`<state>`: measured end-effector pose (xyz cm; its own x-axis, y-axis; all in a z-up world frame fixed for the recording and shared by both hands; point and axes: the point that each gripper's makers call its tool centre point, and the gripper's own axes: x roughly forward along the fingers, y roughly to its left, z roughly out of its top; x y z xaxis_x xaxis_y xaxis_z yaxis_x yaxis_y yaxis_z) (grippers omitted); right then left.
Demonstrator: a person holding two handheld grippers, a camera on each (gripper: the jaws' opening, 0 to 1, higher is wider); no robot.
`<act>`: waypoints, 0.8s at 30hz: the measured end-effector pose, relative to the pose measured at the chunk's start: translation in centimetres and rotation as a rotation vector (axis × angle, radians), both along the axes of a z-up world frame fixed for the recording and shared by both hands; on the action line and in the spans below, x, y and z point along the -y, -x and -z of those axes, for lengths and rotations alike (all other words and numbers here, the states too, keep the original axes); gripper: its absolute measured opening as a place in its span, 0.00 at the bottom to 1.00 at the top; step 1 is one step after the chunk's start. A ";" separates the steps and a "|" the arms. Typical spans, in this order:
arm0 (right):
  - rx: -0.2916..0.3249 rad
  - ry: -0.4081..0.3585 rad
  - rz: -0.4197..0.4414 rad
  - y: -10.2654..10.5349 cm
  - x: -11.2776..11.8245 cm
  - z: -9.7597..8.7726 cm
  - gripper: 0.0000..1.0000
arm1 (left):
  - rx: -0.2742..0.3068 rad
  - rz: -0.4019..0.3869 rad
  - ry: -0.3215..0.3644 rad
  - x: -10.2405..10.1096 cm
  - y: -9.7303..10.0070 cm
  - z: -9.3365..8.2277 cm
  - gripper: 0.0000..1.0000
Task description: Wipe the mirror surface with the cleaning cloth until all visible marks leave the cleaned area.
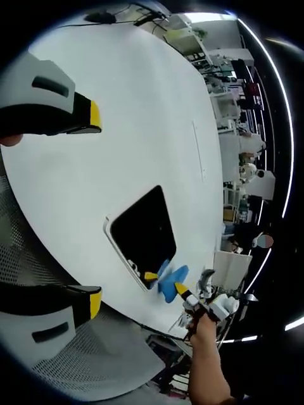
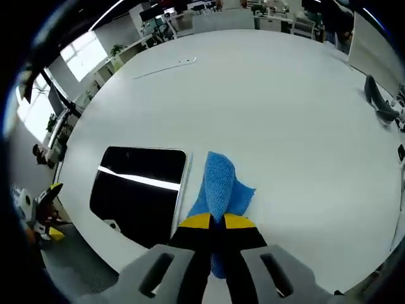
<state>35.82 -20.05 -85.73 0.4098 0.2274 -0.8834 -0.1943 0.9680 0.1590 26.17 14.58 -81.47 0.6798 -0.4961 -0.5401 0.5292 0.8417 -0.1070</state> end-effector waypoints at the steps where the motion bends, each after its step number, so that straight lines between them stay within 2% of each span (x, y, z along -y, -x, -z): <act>1: -0.005 0.019 -0.031 0.2 0.2 0.5 0.00 | 0.000 -0.001 -0.001 0.0 0.0 0.0 0.99; 2: -0.006 0.038 -0.046 0.5 0.3 0.3 0.00 | 0.001 -0.003 -0.002 0.0 0.0 0.0 0.99; 7: -0.030 0.050 -0.056 1.2 -0.2 2.1 0.00 | -0.001 -0.003 -0.007 -0.1 0.1 0.0 0.99; 9: -0.010 0.061 -0.071 1.1 -0.2 2.1 0.00 | 0.002 -0.007 -0.009 -0.2 0.0 0.0 0.99; 11: -0.017 0.055 -0.061 1.2 -0.2 1.9 0.00 | 0.003 -0.012 -0.007 -0.3 0.0 0.0 0.99; 14: -0.044 -0.031 0.026 1.4 -0.3 1.8 0.00 | 0.002 -0.014 -0.006 -0.2 0.0 0.0 0.99; 15: -0.040 -0.043 0.020 1.4 -0.3 1.8 0.00 | 0.001 -0.012 -0.009 -0.2 0.0 0.0 0.99; 18: -0.017 -0.056 -0.010 1.3 -0.2 2.0 0.00 | -0.004 -0.011 -0.013 -0.2 0.0 0.2 0.99; 20: 0.031 -0.026 -0.107 1.4 -0.3 1.9 0.00 | -0.005 -0.010 -0.016 -0.2 0.0 0.2 0.99; 22: 0.039 -0.042 -0.081 1.4 -0.2 1.8 0.02 | -0.005 -0.011 -0.013 -0.2 0.0 0.1 0.99; 24: 0.121 -0.047 -0.081 0.5 -0.2 0.8 0.12 | -0.004 -0.008 -0.014 -0.2 0.0 0.1 0.99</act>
